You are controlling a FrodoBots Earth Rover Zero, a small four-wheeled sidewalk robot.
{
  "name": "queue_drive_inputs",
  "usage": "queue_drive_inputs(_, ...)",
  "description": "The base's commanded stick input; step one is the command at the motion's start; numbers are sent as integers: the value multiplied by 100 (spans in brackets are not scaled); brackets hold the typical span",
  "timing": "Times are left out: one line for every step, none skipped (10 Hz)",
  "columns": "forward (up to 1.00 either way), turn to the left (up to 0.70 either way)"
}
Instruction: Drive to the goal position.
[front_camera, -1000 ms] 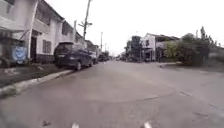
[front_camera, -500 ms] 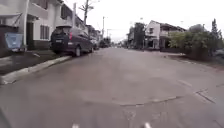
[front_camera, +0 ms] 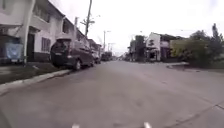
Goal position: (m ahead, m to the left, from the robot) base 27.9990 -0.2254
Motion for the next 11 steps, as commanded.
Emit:
queue_drive_inputs(70, 0)
queue_drive_inputs(70, 0)
queue_drive_inputs(70, 0)
queue_drive_inputs(70, 0)
queue_drive_inputs(70, 0)
queue_drive_inputs(70, 0)
queue_drive_inputs(70, 0)
queue_drive_inputs(70, 0)
queue_drive_inputs(70, 0)
queue_drive_inputs(70, 0)
queue_drive_inputs(70, 0)
